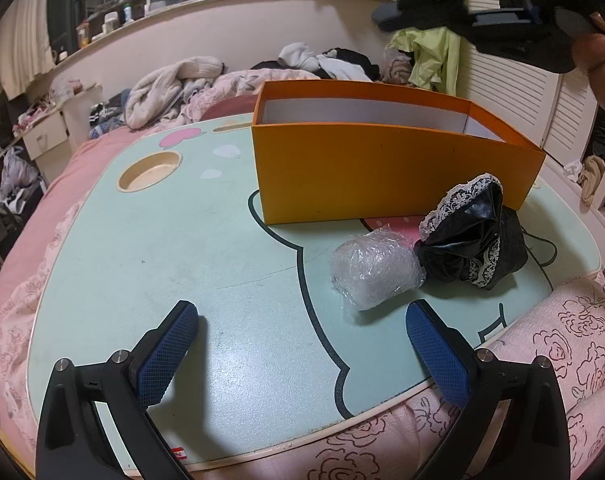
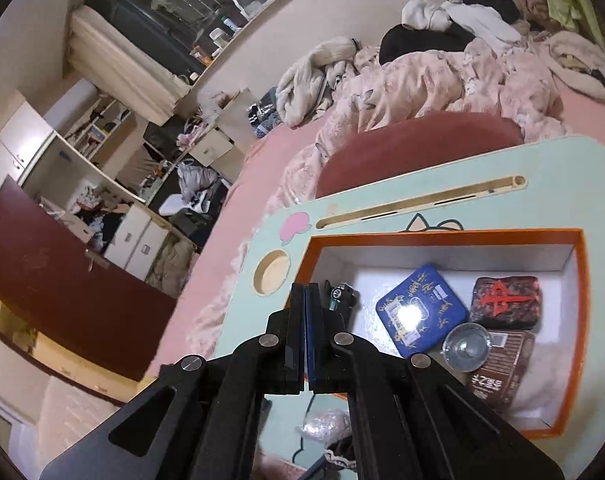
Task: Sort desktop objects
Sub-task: 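Reach into the box and grasp the dark toy car with the right gripper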
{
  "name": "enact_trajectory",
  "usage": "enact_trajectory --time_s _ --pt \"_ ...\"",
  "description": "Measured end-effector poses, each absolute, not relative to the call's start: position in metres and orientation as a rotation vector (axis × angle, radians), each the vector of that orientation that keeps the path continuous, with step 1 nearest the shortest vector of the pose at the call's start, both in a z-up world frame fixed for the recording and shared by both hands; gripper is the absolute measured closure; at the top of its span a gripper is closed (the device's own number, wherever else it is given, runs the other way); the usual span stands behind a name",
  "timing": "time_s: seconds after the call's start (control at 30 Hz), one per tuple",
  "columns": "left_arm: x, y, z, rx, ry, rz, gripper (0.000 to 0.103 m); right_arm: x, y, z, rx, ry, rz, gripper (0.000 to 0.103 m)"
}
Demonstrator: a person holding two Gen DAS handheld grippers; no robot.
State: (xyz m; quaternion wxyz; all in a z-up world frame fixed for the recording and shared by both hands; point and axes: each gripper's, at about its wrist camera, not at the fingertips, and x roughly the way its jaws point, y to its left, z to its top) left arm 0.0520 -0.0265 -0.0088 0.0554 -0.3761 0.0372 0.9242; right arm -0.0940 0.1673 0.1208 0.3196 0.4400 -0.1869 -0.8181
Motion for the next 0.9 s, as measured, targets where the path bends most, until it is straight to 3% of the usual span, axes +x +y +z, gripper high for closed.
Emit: enact_trajectory --time_s 0.07,0.13,0.23,0.3,0.47,0.53,0.57,0.6,0.63,0.73,0.9 --pt "0.052 -0.026 -0.009 -1.141 0.112 2.805 0.000 -0.103 0.160 0.114 1.231 -0.457 -2.161 0.096" --pt "0.052 -0.026 -0.009 -1.141 0.112 2.805 0.000 -0.119 0.145 0.094 1.366 -0.469 -2.096 0.072" --pt "0.052 -0.027 -0.009 -1.141 0.112 2.806 0.000 -0.140 0.114 0.067 1.504 -0.374 -2.074 0.070" --pt "0.052 -0.027 -0.009 -1.141 0.112 2.806 0.000 -0.148 0.088 0.054 1.561 -0.214 -2.115 0.070" --pt "0.052 -0.027 -0.009 -1.141 0.112 2.806 0.000 -0.155 0.063 0.035 1.632 -0.080 -2.100 0.061" --pt "0.051 -0.027 -0.010 -1.142 0.113 2.806 0.000 -0.154 0.057 0.035 1.617 0.037 -2.141 0.053" --pt "0.052 -0.026 -0.010 -1.141 0.113 2.807 0.000 -0.153 0.055 0.032 1.622 0.072 -2.151 0.055" --pt "0.052 -0.027 -0.010 -1.141 0.111 2.807 0.000 -0.151 0.051 0.027 1.643 0.132 -2.155 0.066" --pt "0.051 -0.027 -0.010 -1.142 0.111 2.806 0.000 -0.148 0.046 0.028 1.637 0.187 -2.181 0.071" --pt "0.052 -0.027 -0.010 -1.140 0.111 2.807 0.000 -0.142 0.037 0.023 1.609 0.326 -2.240 0.075" --pt "0.050 -0.024 -0.011 -1.136 0.112 2.807 0.000 -0.146 0.059 0.024 1.573 0.129 -2.255 0.075"
